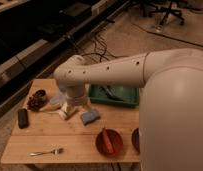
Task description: Place banana in red bowl
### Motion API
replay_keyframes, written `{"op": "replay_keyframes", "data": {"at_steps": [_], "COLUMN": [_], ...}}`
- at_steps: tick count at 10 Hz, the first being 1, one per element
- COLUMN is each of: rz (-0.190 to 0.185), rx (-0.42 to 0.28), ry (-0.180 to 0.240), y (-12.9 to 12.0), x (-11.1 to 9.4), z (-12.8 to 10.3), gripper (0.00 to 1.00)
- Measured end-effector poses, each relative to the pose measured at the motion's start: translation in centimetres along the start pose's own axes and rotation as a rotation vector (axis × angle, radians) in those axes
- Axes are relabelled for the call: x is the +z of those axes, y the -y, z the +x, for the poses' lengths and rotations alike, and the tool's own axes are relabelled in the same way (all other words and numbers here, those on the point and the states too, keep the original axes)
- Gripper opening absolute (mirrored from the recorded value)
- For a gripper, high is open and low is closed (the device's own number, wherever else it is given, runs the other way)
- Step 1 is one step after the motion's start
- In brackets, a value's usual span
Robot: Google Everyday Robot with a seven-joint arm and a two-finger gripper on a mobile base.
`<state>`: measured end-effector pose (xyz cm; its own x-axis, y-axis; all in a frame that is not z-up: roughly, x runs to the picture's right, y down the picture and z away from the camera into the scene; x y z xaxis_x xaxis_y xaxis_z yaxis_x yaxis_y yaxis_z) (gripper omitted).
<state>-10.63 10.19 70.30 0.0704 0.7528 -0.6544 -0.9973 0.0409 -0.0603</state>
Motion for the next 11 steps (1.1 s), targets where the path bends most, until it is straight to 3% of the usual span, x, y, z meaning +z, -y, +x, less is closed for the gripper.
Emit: {"op": "replay_keyframes", "data": {"at_steps": [11], "rz": [0.001], "rx": [-0.007], "ry": [0.004], "y": [0.08], "x": [-0.09], "z": [-0.03], "gripper": [0.65]}}
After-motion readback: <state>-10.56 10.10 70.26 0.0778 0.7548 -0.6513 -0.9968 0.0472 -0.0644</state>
